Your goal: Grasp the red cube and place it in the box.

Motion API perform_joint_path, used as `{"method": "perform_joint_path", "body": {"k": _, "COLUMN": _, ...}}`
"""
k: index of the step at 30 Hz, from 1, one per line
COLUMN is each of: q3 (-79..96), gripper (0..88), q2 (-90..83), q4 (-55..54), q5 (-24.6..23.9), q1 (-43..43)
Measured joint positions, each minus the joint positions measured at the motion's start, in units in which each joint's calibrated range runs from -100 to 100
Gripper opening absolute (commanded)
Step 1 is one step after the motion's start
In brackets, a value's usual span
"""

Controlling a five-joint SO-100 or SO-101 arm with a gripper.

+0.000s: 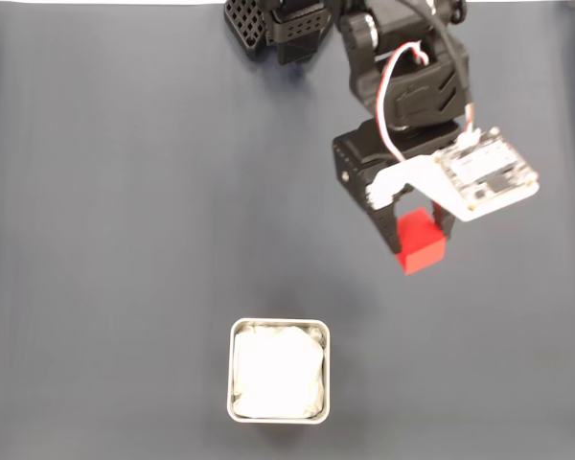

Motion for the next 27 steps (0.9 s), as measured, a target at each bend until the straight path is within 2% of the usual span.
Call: {"method": "perform_joint_path", "body": {"k": 27, "q3": -1.36, "gripper": 1.6, "q2": 6.51, "q4": -10.98, "q5": -2.83, "q1": 9.79}}
